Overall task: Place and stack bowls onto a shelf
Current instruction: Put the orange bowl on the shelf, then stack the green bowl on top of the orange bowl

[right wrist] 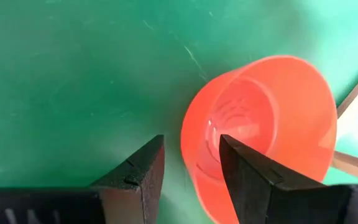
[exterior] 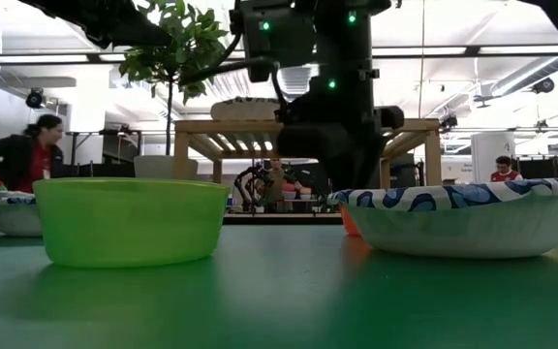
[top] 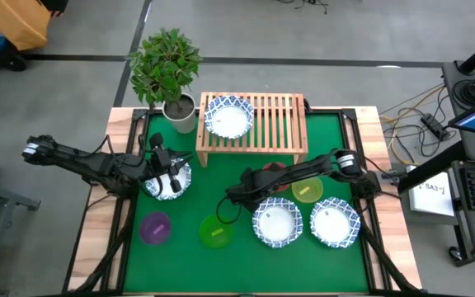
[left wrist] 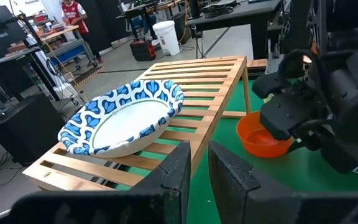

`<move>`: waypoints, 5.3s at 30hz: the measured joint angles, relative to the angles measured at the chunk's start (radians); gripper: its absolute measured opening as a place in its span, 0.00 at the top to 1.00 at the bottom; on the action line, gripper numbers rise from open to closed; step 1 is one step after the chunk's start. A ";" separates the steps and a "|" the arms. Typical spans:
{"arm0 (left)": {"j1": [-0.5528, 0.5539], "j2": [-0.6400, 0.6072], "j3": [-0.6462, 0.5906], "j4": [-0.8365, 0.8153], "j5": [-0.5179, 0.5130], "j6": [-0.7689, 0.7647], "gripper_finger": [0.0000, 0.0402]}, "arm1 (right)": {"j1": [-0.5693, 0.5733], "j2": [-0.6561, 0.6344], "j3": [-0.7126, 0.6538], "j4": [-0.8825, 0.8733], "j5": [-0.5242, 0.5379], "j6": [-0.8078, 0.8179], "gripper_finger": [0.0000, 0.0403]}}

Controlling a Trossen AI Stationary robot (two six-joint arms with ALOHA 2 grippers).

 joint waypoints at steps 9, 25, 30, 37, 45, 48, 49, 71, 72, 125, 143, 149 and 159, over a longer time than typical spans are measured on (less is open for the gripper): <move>0.000 0.000 0.000 0.000 0.000 0.000 0.90 | 0.000 0.017 0.000 0.007 0.016 -0.007 0.64; 0.000 0.000 0.000 0.000 0.000 0.000 0.90 | 0.000 0.016 0.000 0.009 0.007 -0.040 0.97; 0.000 0.000 0.000 0.000 0.000 0.000 0.90 | 0.002 -0.008 0.010 0.003 0.002 -0.078 0.98; 0.000 0.000 0.000 0.000 0.000 0.000 0.90 | 0.013 -0.055 0.073 0.022 -0.119 -0.223 0.98; 0.000 0.000 0.000 0.000 0.000 0.000 0.90 | 0.062 -0.069 0.262 0.035 -0.287 -0.402 0.98; 0.000 0.000 0.000 0.000 0.000 0.000 0.90 | 0.089 -0.070 0.339 0.039 -0.311 -0.471 0.98; 0.000 0.000 0.000 0.000 0.000 0.000 0.90 | 0.098 -0.070 0.363 0.039 -0.318 -0.490 0.98; 0.000 0.000 0.000 0.000 0.000 0.000 0.90 | 0.066 -0.228 0.600 -0.280 0.035 -0.481 0.98; 0.000 0.001 0.000 0.001 0.000 0.000 0.90 | 0.052 -0.234 0.600 -0.301 0.066 -0.472 0.98; 0.000 0.011 0.001 0.000 0.000 0.005 0.90 | -0.412 -0.265 0.280 -0.140 -0.011 -0.689 0.73; 0.000 0.011 0.002 0.008 0.000 0.004 0.90 | -0.105 -0.360 0.326 -0.055 -0.019 -0.606 0.71; 0.000 0.011 0.003 0.011 0.000 0.004 0.90 | 0.051 -0.311 0.310 0.097 -0.020 -0.665 0.71; -0.001 0.010 0.009 0.024 0.000 -0.011 0.90 | 0.211 -0.145 0.306 0.211 -0.026 -0.716 0.71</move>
